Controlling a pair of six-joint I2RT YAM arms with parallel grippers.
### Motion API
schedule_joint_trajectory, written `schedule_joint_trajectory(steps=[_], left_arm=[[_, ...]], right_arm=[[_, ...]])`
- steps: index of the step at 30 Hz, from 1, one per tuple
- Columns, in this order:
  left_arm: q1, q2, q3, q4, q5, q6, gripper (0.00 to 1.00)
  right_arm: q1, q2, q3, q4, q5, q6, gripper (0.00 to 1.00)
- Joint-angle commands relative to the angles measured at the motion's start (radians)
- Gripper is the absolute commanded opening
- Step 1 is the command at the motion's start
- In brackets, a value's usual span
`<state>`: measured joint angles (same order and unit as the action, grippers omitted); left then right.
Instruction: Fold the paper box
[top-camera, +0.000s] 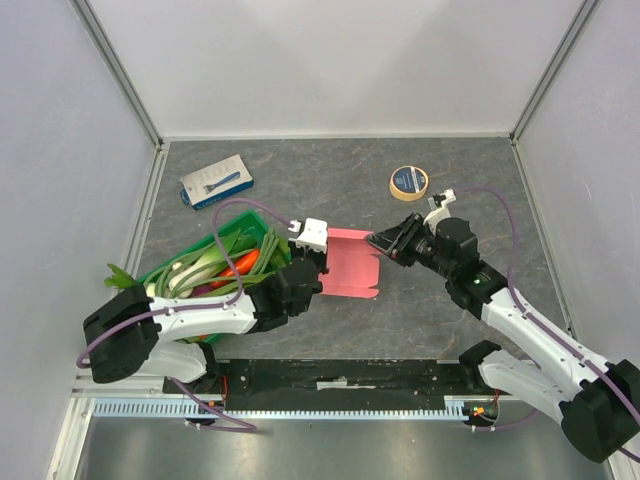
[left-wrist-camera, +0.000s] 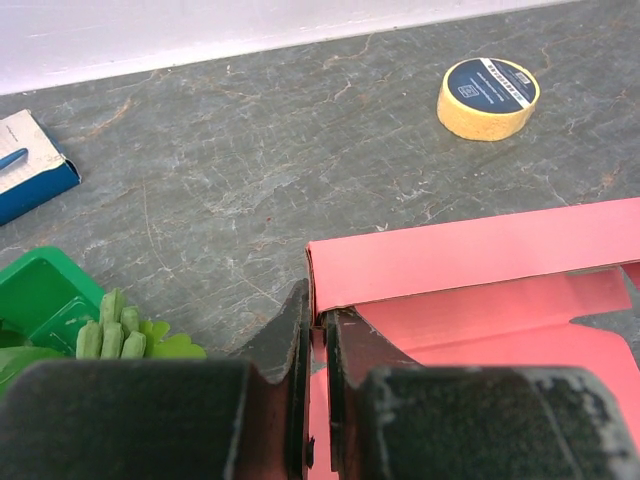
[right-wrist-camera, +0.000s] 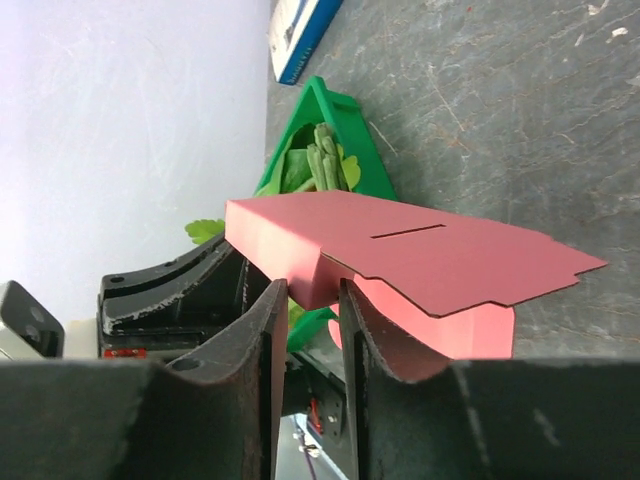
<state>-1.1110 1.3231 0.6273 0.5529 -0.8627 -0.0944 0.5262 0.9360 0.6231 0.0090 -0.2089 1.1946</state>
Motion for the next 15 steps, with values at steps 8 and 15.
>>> schedule_joint_trajectory(steps=[8, 15], left_arm=[[-0.027, -0.045, -0.014, 0.079, 0.007, -0.067, 0.02], [-0.029, -0.081, -0.029, 0.067, 0.007, -0.096, 0.02]], right_arm=[[0.005, 0.041, -0.089, 0.295, -0.024, 0.194, 0.00], [-0.028, -0.017, -0.174, 0.528, -0.052, 0.166, 0.00]])
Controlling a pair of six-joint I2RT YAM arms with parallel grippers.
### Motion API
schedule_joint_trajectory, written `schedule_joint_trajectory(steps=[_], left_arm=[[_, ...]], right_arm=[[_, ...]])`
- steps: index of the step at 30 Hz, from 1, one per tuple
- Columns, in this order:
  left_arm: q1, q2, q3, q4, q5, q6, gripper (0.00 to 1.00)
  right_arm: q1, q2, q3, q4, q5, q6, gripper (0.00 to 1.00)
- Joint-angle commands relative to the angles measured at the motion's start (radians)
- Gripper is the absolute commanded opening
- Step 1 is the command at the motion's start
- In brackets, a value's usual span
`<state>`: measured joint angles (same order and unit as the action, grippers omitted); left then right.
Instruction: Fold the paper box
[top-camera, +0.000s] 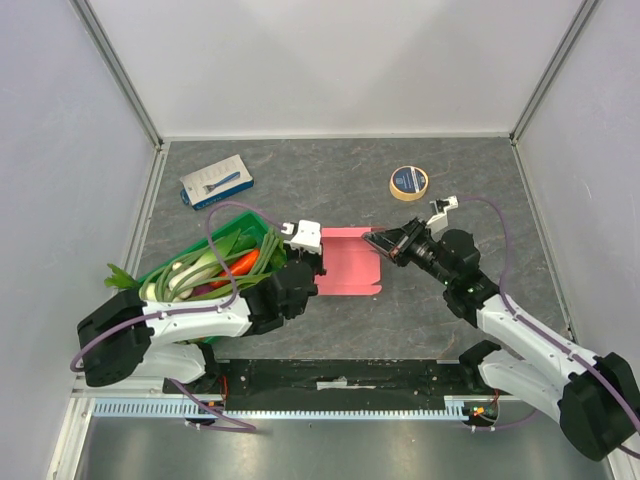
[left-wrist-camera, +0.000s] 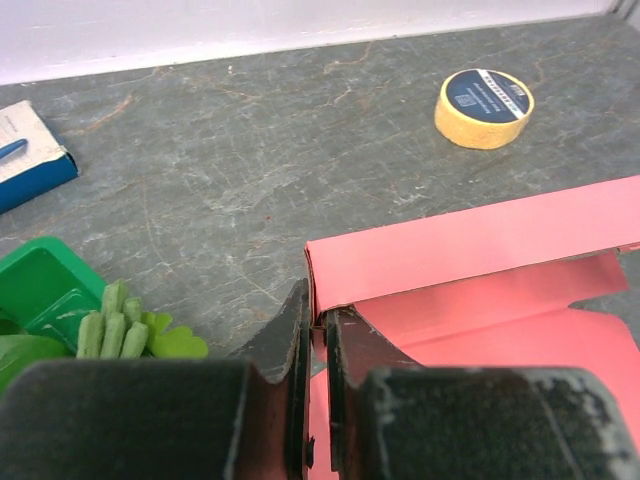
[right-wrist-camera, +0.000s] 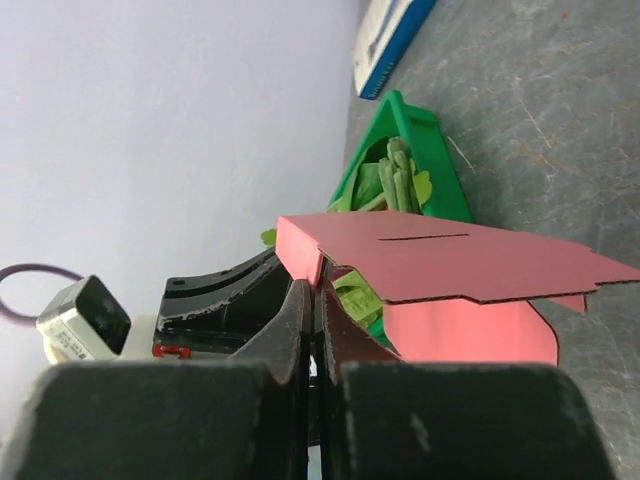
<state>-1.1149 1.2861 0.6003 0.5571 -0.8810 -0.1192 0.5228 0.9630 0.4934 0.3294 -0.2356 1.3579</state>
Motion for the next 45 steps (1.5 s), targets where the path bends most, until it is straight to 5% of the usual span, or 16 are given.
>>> schedule_joint_trajectory(steps=[1, 6, 7, 8, 11, 15, 26, 32, 34, 35, 39, 45], left_arm=[[-0.025, -0.054, -0.002, 0.047, 0.024, -0.085, 0.02], [-0.025, -0.067, 0.016, -0.011, 0.019, -0.164, 0.02], [-0.025, -0.067, 0.026, -0.032, 0.013, -0.187, 0.02], [-0.025, -0.068, 0.044, -0.069, -0.002, -0.198, 0.02], [-0.025, -0.068, 0.091, -0.155, -0.019, -0.232, 0.02], [-0.025, -0.091, 0.141, -0.264, -0.018, -0.298, 0.02], [0.006, -0.231, 0.155, -0.367, 0.068, -0.433, 0.02], [0.067, -0.307, 0.081, -0.301, 0.195, -0.552, 0.02], [0.107, -0.321, 0.059, -0.293, 0.265, -0.623, 0.02], [0.119, -0.336, 0.053, -0.281, 0.292, -0.638, 0.02], [0.168, -0.367, 0.001, -0.224, 0.376, -0.749, 0.02], [0.224, -0.361, -0.053, -0.070, 0.517, -0.827, 0.02]], right_arm=[[-0.041, -0.043, -0.076, 0.311, -0.039, 0.021, 0.00], [-0.055, -0.030, -0.011, 0.232, -0.112, -0.047, 0.00], [-0.060, -0.030, 0.084, 0.024, -0.120, -0.177, 0.04], [-0.060, -0.043, 0.120, -0.068, -0.114, -0.230, 0.42], [-0.067, -0.094, 0.218, -0.321, -0.122, -0.435, 0.63], [-0.107, -0.164, 0.284, -0.626, -0.127, -0.644, 0.66], [-0.254, -0.270, 0.303, -0.642, -0.290, -0.634, 0.64], [-0.381, -0.291, 0.211, -0.405, -0.506, -0.420, 0.63], [-0.415, -0.270, 0.128, -0.154, -0.579, -0.193, 0.62], [-0.440, -0.267, 0.084, 0.137, -0.617, -0.093, 0.62], [-0.449, -0.181, -0.019, 0.478, -0.656, 0.157, 0.61], [-0.428, -0.081, -0.018, 0.607, -0.676, 0.257, 0.61]])
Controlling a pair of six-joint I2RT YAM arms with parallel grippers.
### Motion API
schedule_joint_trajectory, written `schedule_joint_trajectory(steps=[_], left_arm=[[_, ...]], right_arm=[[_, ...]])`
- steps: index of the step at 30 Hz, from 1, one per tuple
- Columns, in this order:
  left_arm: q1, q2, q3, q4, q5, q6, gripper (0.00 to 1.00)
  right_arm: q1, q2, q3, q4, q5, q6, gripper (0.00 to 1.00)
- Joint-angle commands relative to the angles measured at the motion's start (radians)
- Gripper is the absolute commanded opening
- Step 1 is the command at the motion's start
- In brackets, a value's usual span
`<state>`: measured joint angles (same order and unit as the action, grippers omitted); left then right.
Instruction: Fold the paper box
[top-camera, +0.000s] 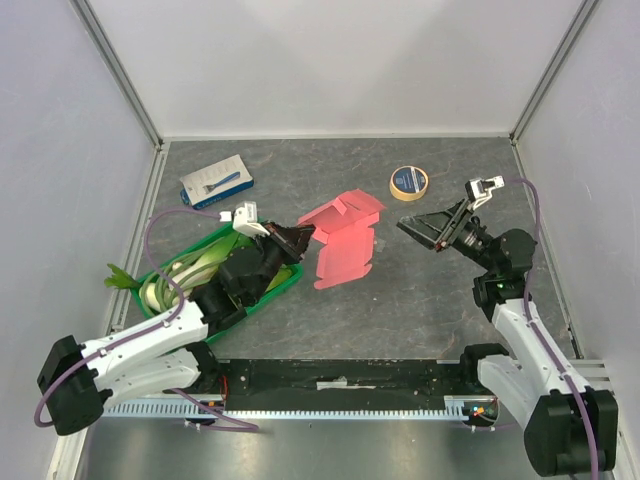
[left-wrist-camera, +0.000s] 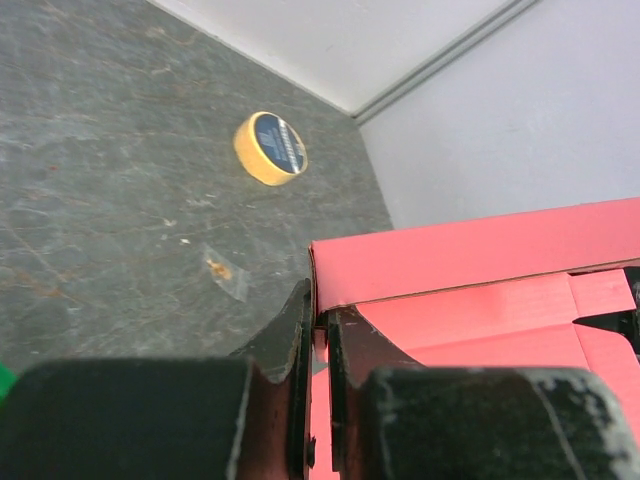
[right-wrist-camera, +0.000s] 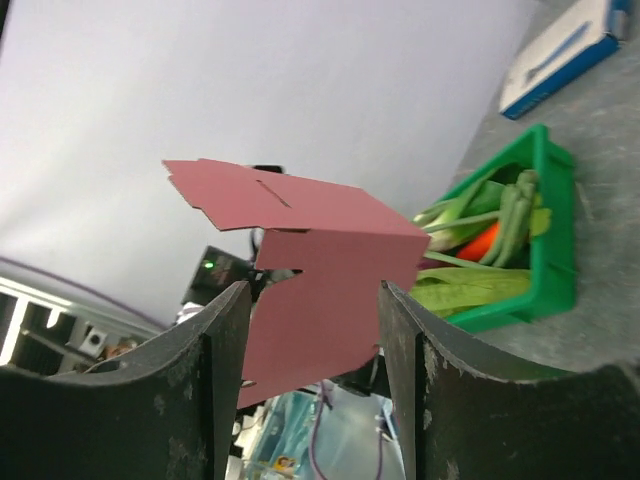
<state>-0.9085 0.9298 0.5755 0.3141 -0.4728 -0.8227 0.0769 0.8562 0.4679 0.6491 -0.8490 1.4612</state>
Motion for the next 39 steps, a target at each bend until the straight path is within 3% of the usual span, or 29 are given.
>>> schedule_joint_trajectory(steps=[1, 5, 23, 39], left_arm=[[0.019, 0.003, -0.029, 0.189, 0.126, -0.125, 0.02], [0.023, 0.021, -0.040, 0.235, 0.149, -0.144, 0.02], [0.025, 0.032, -0.051, 0.258, 0.160, -0.076, 0.02], [0.023, 0.040, -0.066, 0.278, 0.169, -0.020, 0.02]], right_arm=[[0.026, 0.052, 0.003, 0.325, -0.052, 0.183, 0.61], [0.089, 0.095, -0.002, 0.389, -0.012, 0.220, 0.61], [0.216, 0.129, 0.057, 0.296, 0.062, 0.136, 0.61], [0.219, 0.132, 0.058, 0.349, 0.077, 0.163, 0.62]])
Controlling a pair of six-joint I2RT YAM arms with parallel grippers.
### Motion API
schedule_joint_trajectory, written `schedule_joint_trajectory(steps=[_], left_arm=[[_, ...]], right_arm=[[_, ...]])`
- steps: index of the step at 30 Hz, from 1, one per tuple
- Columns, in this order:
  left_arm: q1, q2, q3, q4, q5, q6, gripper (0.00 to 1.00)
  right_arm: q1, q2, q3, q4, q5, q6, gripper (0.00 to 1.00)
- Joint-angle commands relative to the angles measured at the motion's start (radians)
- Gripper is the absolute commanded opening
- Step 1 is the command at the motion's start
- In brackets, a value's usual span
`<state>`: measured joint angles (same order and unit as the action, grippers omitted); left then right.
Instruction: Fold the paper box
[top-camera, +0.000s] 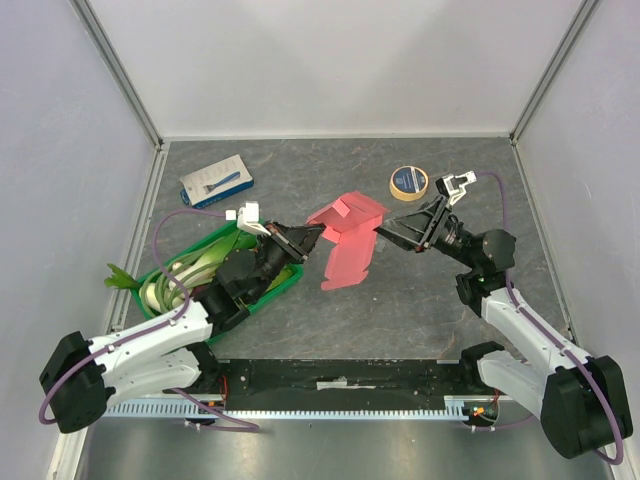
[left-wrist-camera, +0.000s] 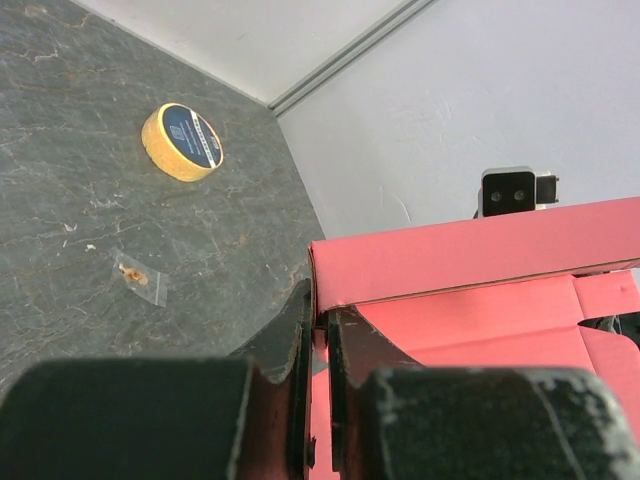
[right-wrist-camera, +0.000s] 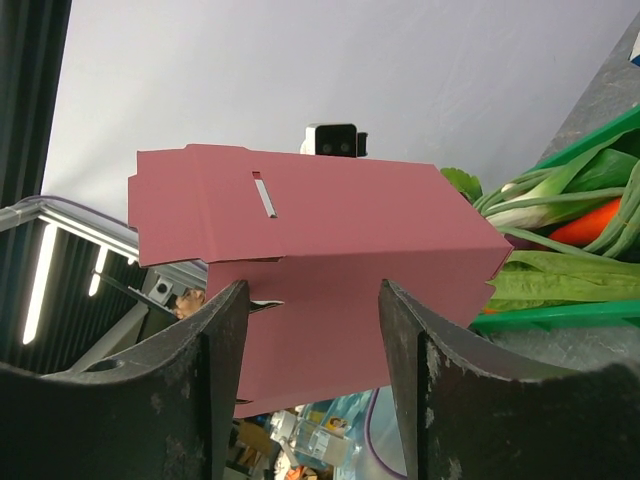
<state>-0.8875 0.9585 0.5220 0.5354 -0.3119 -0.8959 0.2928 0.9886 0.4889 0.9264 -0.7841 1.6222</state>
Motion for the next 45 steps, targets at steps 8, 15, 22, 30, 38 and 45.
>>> schedule_joint_trajectory(steps=[8, 15, 22, 30, 38, 45], left_arm=[[0.002, 0.029, -0.004, 0.066, 0.019, 0.089, 0.02], [0.001, 0.034, 0.009, 0.064, 0.030, 0.106, 0.02], [-0.018, 0.014, 0.036, 0.006, -0.018, 0.190, 0.02], [-0.062, 0.009, 0.056, -0.006, -0.085, 0.274, 0.02], [-0.155, 0.040, 0.122, -0.041, -0.205, 0.423, 0.02], [-0.182, 0.042, 0.141, -0.051, -0.253, 0.483, 0.02]], right_arm=[[0.011, -0.004, 0.072, -0.024, -0.015, -0.068, 0.64], [0.037, -0.019, 0.097, -0.180, 0.028, -0.192, 0.59], [0.068, -0.039, 0.157, -0.441, 0.095, -0.350, 0.52], [0.094, -0.076, 0.178, -0.583, 0.230, -0.455, 0.37], [0.132, -0.080, 0.186, -0.672, 0.335, -0.508, 0.00], [0.141, -0.137, 0.166, -0.779, 0.425, -0.602, 0.00]])
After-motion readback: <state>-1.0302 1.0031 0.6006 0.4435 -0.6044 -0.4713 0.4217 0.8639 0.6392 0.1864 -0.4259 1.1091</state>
